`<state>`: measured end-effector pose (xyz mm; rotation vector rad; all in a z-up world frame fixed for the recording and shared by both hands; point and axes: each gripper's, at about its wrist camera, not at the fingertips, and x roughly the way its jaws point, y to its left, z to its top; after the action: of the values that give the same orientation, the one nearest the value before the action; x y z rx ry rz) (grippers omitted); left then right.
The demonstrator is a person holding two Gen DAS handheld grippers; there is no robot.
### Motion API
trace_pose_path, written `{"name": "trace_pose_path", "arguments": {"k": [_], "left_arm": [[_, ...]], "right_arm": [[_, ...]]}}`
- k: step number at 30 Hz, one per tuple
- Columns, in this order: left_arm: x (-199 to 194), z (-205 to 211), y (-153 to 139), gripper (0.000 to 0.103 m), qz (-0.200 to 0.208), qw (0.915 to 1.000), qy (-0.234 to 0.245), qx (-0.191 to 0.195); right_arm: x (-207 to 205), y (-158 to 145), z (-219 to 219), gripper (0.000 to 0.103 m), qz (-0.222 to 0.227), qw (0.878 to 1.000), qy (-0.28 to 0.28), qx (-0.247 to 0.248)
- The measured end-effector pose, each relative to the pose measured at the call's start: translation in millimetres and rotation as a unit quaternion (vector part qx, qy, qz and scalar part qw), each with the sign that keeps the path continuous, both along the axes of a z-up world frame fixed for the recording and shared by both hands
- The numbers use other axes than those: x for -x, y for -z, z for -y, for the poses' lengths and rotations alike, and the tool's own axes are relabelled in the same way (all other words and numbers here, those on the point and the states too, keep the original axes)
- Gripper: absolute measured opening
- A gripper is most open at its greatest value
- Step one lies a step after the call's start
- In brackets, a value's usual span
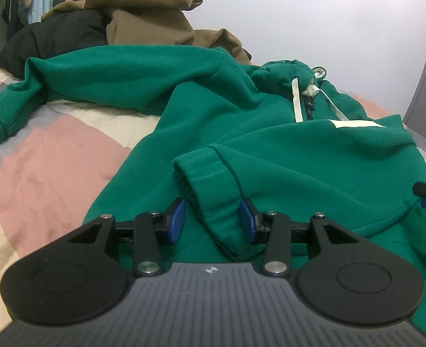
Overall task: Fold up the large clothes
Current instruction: 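Move the open left gripper toward the other sleeve cuff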
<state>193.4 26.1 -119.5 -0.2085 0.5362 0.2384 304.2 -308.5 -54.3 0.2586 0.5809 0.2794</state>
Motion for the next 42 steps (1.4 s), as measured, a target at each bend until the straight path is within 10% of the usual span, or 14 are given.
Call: {"name": "trace_pose_path", "arguments": {"k": [28,35,42], "left_arm": [[25.4,-49.0,-16.0,0.071,0.070,0.9939,-0.041,0.075],[19.1,-96.8,-16.2,0.072,0.061,0.9864,-0.148,0.037],[-6.1,-143.6,-20.0,0.077,0.030,0.9694,-0.221,-0.103]], "right_arm": [[26.9,39.7,-85.4,0.041,0.010,0.991,-0.121,0.057],[26.2,39.3,-87.5,0.041,0.009,0.990,-0.124,0.062],[25.8,39.1,-86.1,0.046,0.007,0.990,-0.130,0.055]]}}
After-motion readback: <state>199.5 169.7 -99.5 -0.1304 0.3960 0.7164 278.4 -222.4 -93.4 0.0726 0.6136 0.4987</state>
